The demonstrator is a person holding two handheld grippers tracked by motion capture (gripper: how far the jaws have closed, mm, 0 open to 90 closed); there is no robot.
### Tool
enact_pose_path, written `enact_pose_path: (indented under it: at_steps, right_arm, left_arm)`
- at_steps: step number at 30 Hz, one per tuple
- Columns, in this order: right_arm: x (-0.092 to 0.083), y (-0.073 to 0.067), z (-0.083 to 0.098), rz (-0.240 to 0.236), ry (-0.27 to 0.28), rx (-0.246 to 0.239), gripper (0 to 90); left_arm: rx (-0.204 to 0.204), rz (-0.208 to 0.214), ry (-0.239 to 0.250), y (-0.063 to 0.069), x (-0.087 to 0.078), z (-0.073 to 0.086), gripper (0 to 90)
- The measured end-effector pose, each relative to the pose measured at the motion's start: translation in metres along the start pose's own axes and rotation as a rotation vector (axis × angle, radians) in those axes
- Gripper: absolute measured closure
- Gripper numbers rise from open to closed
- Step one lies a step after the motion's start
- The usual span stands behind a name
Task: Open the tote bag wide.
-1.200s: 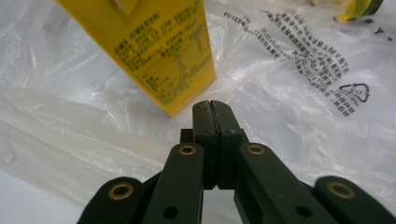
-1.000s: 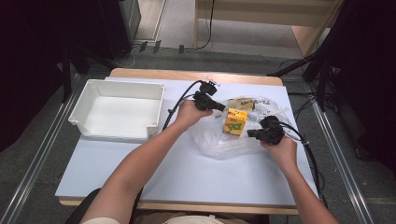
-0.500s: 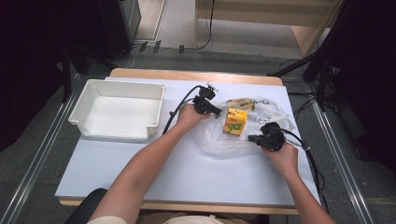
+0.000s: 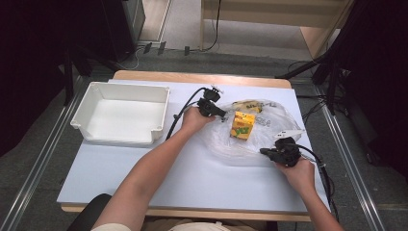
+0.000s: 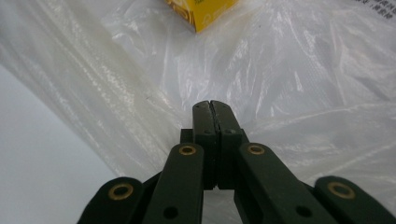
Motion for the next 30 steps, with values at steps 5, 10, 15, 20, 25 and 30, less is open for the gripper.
enact_pose_path:
  at_steps: [5,10,15,20,25,30]
  right_arm:
    - [-0.009,-0.002,0.01,0.011,-0.007,-0.021,90.0]
    - [-0.014,-0.005,0.017,0.007,-0.001,-0.026,90.0]
    - [-0.019,-0.011,0.024,-0.016,0.013,-0.042,90.0]
    - [-0.021,-0.014,0.027,-0.019,0.004,-0.058,90.0]
    - [-0.022,-0.012,0.022,-0.021,0.006,-0.048,87.4]
    - [-0.024,-0.01,0.014,-0.023,0.02,-0.01,89.4]
  left_arm:
    - [-0.028,0.015,0.007,-0.001,-0.001,0.001,90.0]
    - [-0.029,-0.002,0.028,-0.004,-0.004,0.003,90.0]
    - [-0.039,-0.054,0.029,-0.007,-0.008,0.003,90.0]
    - [-0.062,-0.006,0.049,-0.006,-0.008,0.004,90.0]
    - [-0.049,0.013,0.059,-0.002,-0.013,0.003,90.0]
    - [-0.011,0.031,0.084,0.01,-0.022,-0.003,90.0]
Point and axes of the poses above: each handheld gripper's, and its own axes: x roughly forward along the jaws, z roughly out of its underside, y roughly to its right, the point moved 5 cm from there along x, roughly forward along the jaws, and after that the axes turned 11 degrees about z, right-handed, at the moved point
